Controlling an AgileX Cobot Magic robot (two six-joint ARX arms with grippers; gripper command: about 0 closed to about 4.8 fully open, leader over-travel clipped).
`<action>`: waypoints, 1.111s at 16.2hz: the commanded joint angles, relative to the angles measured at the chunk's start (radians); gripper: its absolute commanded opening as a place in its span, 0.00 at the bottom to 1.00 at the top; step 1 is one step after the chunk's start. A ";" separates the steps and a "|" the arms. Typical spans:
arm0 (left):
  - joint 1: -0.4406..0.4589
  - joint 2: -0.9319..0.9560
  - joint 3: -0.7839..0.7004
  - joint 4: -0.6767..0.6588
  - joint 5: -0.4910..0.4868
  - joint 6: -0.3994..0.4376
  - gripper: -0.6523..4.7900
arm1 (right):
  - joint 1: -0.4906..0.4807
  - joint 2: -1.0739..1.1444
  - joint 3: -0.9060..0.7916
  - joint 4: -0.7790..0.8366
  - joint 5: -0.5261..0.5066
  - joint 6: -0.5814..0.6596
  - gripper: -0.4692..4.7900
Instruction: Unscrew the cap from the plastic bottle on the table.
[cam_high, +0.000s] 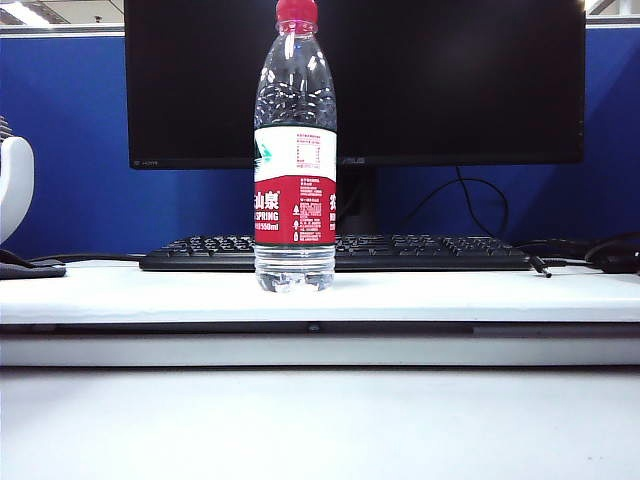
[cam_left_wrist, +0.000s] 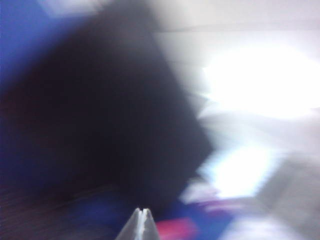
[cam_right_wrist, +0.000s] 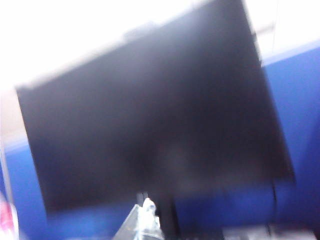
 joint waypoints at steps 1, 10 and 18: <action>-0.107 0.002 0.095 0.093 -0.069 -0.129 0.11 | 0.000 0.022 0.105 -0.012 0.039 0.045 0.09; -0.256 0.681 0.650 -0.449 0.360 0.821 0.11 | 0.002 0.602 0.776 -0.092 -0.599 0.117 0.45; -0.338 1.139 0.650 -0.537 0.452 1.265 0.11 | 0.274 0.770 0.796 -0.278 -0.642 0.104 0.49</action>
